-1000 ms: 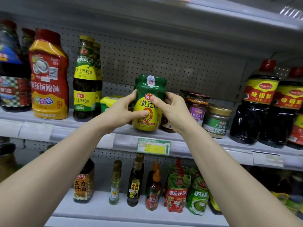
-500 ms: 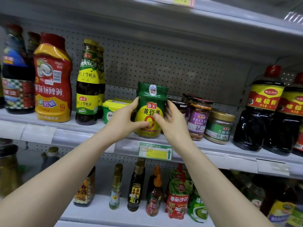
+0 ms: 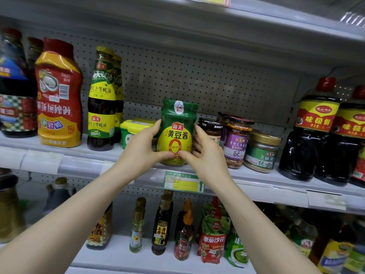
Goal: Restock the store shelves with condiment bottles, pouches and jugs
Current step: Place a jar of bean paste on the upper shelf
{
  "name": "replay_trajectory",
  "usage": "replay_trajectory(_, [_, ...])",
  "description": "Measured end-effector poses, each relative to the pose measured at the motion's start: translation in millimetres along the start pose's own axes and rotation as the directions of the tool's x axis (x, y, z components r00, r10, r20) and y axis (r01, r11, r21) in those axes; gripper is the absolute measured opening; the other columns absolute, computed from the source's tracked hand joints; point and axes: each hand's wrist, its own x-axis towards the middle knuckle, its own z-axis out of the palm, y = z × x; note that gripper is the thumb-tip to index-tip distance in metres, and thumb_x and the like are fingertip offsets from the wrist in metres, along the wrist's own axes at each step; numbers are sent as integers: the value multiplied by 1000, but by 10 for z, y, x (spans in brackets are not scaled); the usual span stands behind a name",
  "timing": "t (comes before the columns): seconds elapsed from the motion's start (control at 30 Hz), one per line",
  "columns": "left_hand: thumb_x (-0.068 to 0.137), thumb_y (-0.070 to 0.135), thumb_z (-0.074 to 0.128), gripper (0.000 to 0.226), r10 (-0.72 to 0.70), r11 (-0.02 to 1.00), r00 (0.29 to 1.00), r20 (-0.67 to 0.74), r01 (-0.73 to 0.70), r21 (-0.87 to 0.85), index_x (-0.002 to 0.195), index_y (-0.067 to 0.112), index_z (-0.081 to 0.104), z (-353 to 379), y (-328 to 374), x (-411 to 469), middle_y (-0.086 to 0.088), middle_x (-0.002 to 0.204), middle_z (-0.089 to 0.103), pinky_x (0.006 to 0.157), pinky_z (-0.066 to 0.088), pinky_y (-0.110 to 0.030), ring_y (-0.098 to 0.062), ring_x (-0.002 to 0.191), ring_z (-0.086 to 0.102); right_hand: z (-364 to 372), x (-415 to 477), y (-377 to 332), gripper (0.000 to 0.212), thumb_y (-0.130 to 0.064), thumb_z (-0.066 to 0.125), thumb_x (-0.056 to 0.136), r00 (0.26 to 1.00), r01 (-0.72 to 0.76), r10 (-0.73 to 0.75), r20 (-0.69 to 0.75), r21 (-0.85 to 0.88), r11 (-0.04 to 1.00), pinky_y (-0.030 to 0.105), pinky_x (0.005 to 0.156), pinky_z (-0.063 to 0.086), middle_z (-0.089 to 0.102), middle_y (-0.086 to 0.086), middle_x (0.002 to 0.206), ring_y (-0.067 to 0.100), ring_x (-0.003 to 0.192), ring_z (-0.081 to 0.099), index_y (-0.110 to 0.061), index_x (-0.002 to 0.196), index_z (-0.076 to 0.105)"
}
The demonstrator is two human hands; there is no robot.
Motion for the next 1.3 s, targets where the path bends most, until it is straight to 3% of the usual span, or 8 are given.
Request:
replay_trajectory(0.07, [69, 23, 89, 97, 4, 1000, 1000, -19, -3, 9, 150, 30, 37, -23, -13, -9, 48, 99, 40, 66, 36, 7, 36, 82, 46, 4, 6, 1, 83, -15, 77, 89, 1000, 6, -6, 3, 7, 1000, 34, 104, 51, 52, -7, 146, 4, 122, 52, -25, 157, 31])
replay_trajectory(0.13, [69, 26, 89, 98, -10, 1000, 1000, -25, 10, 17, 151, 31, 36, -40, -17, 2, 40, 109, 45, 67, 37, 4, 25, 86, 53, 18, 27, -10, 79, -15, 76, 89, 1000, 12, -12, 16, -3, 1000, 37, 103, 52, 53, -14, 138, 4, 119, 53, -26, 154, 34])
replay_trajectory(0.23, [68, 28, 89, 100, -21, 999, 999, -42, 23, 42, 152, 32, 35, -38, -35, 22, 23, 117, 51, 78, 42, -16, 1, 100, 54, 44, 64, -28, 77, -15, 75, 90, 999, 3, -2, 46, -25, 1000, 45, 105, 51, 55, -7, 142, 13, 126, 55, -26, 154, 33])
replay_trajectory(0.4, [69, 28, 89, 99, -28, 998, 998, -49, 31, 61, 152, 30, 34, -6, -50, 46, 3, 136, 60, 86, 43, -26, -4, 100, 54, 60, 123, -14, 77, -14, 75, 90, 999, -7, 9, 46, -52, 999, 47, 106, 49, 55, -2, 144, 18, 128, 55, -24, 154, 33])
replay_trajectory(0.53, [70, 26, 89, 100, -73, 996, 997, -39, 75, 53, 153, 31, 33, 1, -53, 69, 2, 137, 61, 88, 47, -26, -13, 110, 63, 91, 149, -8, 78, -13, 74, 89, 999, -26, 29, 35, -66, 997, 48, 106, 49, 55, 2, 144, 21, 130, 54, -22, 154, 32])
replay_trajectory(0.8, [73, 33, 86, 96, -100, 987, 994, -41, 104, 122, 153, 32, 33, 47, -57, 84, -2, 134, 63, 98, 49, -48, -27, 115, 65, 139, 222, -51, 74, -11, 69, 93, 995, -76, 84, 61, -134, 988, 48, 106, 48, 56, 7, 141, 26, 129, 55, -22, 154, 28])
replay_trajectory(1.03, [77, 40, 82, 92, -89, 962, 994, -57, 100, 256, 152, 30, 30, 119, -47, 131, -4, 125, 68, 92, 50, -43, -29, 112, 65, 137, 268, -66, 72, -10, 64, 97, 989, -113, 127, 71, -176, 978, 47, 106, 48, 56, 8, 139, 27, 128, 55, -22, 156, 25])
replay_trajectory(1.3, [80, 38, 79, 92, -87, 965, 996, -9, 86, 248, 154, 30, 25, 107, -46, 175, -2, 127, 67, 93, 48, -41, -29, 115, 63, 142, 278, -85, 68, -11, 65, 96, 990, -121, 133, 45, -207, 971, 47, 104, 49, 59, 6, 136, 26, 125, 57, -20, 153, 30])
